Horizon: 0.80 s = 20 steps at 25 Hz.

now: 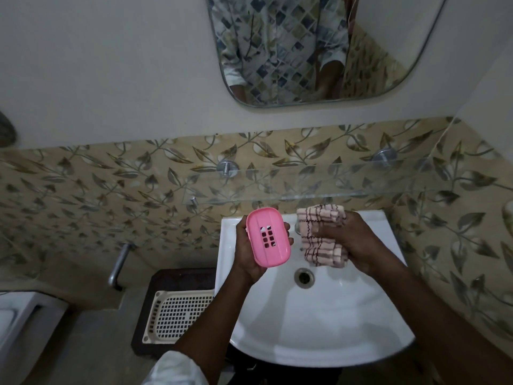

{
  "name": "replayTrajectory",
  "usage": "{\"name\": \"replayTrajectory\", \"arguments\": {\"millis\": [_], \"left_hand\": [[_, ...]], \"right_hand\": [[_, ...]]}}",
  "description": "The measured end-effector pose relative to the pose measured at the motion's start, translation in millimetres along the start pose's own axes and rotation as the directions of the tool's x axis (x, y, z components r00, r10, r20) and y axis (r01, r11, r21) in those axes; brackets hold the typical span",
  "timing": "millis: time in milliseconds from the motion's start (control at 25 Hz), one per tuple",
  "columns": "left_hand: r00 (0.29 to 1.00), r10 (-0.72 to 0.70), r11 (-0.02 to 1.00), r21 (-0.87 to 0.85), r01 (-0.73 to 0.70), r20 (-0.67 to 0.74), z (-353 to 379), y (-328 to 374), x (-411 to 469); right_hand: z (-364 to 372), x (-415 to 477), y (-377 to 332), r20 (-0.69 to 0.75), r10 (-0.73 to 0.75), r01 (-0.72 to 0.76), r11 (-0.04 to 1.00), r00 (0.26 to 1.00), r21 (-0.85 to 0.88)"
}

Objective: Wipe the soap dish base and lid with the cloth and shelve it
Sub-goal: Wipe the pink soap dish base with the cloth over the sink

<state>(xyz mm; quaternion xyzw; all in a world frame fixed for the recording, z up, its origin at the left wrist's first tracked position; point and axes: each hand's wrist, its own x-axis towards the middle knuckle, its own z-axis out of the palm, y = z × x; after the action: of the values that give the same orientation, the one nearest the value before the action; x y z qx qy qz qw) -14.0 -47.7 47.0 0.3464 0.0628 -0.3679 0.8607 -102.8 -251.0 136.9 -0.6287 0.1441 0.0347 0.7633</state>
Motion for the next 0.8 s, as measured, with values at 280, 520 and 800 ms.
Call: {"name": "replayTrajectory", "arguments": {"millis": [280, 520, 800], "left_hand": [[0.984, -0.177, 0.977, 0.113, 0.180, -0.032, 14.9, -0.9, 6.9], [0.977, -0.206, 0.965, 0.153, 0.211, -0.047, 24.0, 2.9, 8.5], [0.970, -0.242, 0.956, 0.162, 0.243, -0.028, 12.1, 5.5, 6.1]], "right_hand": [[23.5, 16.7, 13.3, 0.825, -0.433, 0.755, -0.383, 0.362, -0.532], [21.2, 35.7, 23.3, 0.844, -0.393, 0.772, -0.379, 0.364, -0.510], [29.3, 27.9, 10.8, 0.414, -0.658, 0.717, 0.286, 0.629, -0.635]]}}
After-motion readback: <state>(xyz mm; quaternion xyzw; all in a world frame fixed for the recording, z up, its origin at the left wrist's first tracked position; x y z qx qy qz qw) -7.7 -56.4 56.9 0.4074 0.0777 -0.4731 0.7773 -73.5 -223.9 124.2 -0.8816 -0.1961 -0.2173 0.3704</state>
